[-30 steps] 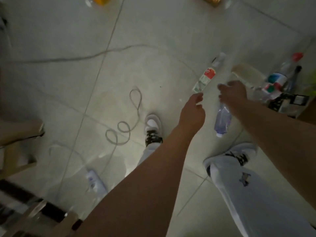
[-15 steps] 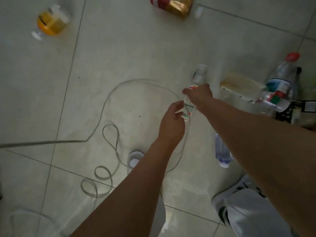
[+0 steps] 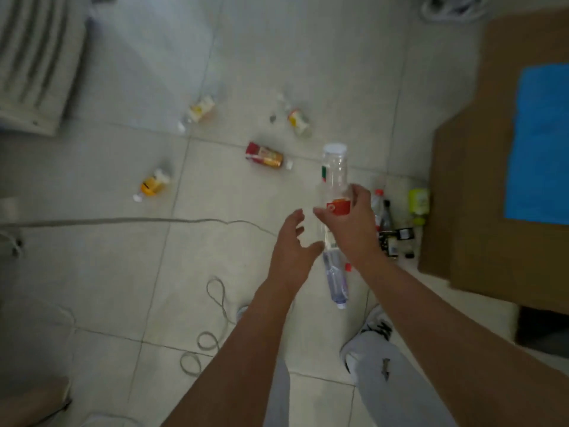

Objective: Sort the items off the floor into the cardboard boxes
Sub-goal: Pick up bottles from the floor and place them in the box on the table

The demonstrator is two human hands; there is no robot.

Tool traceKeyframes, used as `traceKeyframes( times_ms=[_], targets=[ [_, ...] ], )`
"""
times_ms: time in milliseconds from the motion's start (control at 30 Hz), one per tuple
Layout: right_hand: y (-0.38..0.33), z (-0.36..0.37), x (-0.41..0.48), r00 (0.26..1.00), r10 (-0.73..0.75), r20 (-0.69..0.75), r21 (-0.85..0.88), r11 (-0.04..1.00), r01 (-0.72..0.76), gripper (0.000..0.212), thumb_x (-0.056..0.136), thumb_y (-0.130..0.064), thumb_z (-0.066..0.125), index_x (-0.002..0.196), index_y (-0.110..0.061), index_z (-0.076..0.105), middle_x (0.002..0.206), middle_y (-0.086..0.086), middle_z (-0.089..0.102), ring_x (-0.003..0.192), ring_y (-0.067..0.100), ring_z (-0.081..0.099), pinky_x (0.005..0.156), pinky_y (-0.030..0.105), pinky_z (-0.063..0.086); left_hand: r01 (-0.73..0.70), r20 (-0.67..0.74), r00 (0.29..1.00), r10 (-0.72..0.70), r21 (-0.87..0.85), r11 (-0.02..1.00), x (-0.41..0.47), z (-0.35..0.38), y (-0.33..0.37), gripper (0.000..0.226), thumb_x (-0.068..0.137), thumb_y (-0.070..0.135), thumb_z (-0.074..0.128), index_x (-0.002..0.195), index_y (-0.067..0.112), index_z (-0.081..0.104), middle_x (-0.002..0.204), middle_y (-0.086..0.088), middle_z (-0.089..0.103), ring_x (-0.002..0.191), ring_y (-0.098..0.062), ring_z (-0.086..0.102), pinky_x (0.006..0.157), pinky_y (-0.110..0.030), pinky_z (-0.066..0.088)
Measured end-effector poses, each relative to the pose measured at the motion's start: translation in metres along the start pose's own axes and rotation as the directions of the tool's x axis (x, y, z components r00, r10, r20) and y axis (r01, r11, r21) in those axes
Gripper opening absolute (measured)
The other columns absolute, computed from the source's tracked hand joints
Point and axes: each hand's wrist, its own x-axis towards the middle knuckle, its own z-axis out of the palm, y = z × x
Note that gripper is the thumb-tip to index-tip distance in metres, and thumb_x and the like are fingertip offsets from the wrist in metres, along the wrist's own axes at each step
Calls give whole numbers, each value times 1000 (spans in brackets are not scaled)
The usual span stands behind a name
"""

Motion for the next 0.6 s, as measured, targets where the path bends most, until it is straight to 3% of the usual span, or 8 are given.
traceKeyframes(
  times_ms=[100,167,267,367,433,500,600],
  targets=[
    [-110,-74,-67,997,-55,-61,41,998,58,71,70,-33,85,128,-22,45,102,-14,60,82,-9,62,68,6,48,-58,73,996,54,65,996,-71,-3,108,88,79,13,77,149,19,25,149,-1,36,131,-14,40,109,-31,36],
    [-182,-122,-104,984,-131,-120,19,991,134,70,70,-40,83,127,-24,46,100,-16,61,84,-7,63,71,8,48,-157,158,977,141,97,983,-112,-5,184,96,75,20,82,150,22,22,148,-2,36,132,-13,38,111,-36,35],
    [-263,-192,-162,952,-194,-237,75,973,217,61,69,-41,83,119,-28,51,98,-13,64,86,0,65,73,15,50,-336,288,911,295,105,936,-169,-4,276,102,72,27,84,150,29,19,148,2,36,128,-7,37,103,-27,37],
    [-316,-255,-209,877,-262,-403,90,942,323,48,68,-37,84,106,-36,54,94,-7,67,83,4,67,75,25,53,-464,346,832,434,4,886,-212,0,334,100,70,34,84,148,34,22,146,8,37,127,-8,41,91,-16,36],
    [-330,-294,-240,839,-257,-480,123,927,354,53,69,-37,83,115,-31,57,99,-6,67,88,7,67,78,30,55,-501,334,814,476,-11,865,-234,6,357,90,71,38,81,145,34,29,141,9,41,124,-9,45,93,-21,40],
    [-332,-328,-268,796,-231,-560,188,900,394,54,74,-29,82,120,-24,56,103,-4,67,91,10,68,81,32,56,-527,312,801,511,-36,849,-251,19,369,65,78,30,77,134,31,43,132,6,52,117,-12,53,96,-30,46],
    [-321,-370,-302,741,-197,-642,243,864,441,50,81,-21,78,125,-22,55,106,-5,67,92,4,67,75,20,54,-598,305,769,562,34,801,-271,48,377,23,85,21,72,104,30,62,100,8,69,93,-2,65,87,-31,52]
  ],
)
